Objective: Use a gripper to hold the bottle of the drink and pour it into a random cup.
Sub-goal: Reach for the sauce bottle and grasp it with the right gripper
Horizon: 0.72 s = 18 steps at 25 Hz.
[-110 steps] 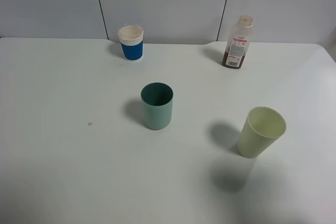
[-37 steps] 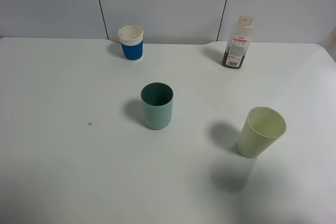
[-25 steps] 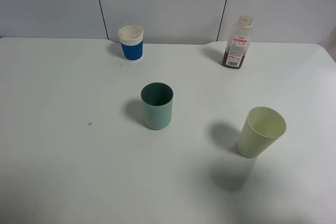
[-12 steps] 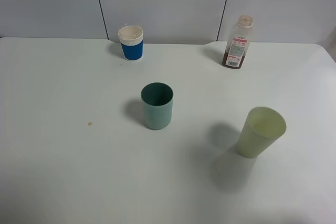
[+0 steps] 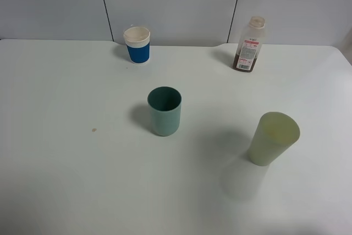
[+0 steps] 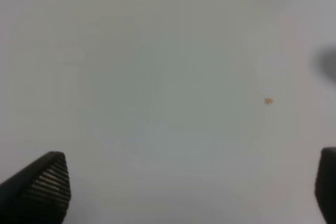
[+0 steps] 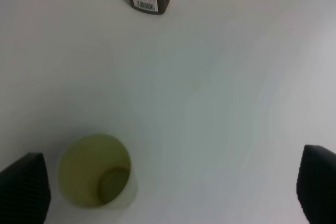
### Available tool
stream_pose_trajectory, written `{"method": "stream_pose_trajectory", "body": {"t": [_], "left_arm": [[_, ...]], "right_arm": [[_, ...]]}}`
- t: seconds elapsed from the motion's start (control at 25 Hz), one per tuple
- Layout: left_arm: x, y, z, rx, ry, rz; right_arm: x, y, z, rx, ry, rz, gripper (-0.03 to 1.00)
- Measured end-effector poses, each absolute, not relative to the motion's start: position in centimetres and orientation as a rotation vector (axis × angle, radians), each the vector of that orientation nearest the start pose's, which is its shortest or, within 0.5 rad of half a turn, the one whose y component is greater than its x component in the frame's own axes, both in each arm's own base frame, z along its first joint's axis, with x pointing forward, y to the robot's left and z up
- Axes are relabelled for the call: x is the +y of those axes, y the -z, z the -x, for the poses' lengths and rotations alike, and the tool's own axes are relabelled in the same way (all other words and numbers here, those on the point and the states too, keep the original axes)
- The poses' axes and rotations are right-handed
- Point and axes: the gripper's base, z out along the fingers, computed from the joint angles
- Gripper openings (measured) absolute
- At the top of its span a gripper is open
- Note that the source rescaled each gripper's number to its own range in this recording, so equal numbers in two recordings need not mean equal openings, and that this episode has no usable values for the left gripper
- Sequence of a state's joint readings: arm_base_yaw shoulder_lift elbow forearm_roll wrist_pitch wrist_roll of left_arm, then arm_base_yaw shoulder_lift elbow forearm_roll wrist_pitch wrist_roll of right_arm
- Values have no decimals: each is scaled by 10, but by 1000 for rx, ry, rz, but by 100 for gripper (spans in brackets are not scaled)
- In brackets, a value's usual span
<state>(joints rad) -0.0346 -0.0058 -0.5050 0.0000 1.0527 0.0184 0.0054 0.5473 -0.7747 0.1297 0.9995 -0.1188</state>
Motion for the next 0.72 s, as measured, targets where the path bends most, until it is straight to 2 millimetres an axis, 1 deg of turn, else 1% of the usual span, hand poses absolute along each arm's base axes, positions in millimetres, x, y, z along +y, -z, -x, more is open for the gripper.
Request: {"method": "stream_pose_trajectory", "body": {"t": [0.28,0.48,0.56,0.72], "left_arm": [[1,-279,6,2025,4,-53],[1,-279,6,2025,4,-53],[1,-279,6,2025,4,-53],[1,-279,6,2025,4,-53]], "right_arm": [[11,-332,-109,2369,-104,139,91],[10,-323,-125,2442,-90,142,91],[10,-321,-130,2460,-91,141,91],[10,-321,-131,2455,-90,140,91]]}}
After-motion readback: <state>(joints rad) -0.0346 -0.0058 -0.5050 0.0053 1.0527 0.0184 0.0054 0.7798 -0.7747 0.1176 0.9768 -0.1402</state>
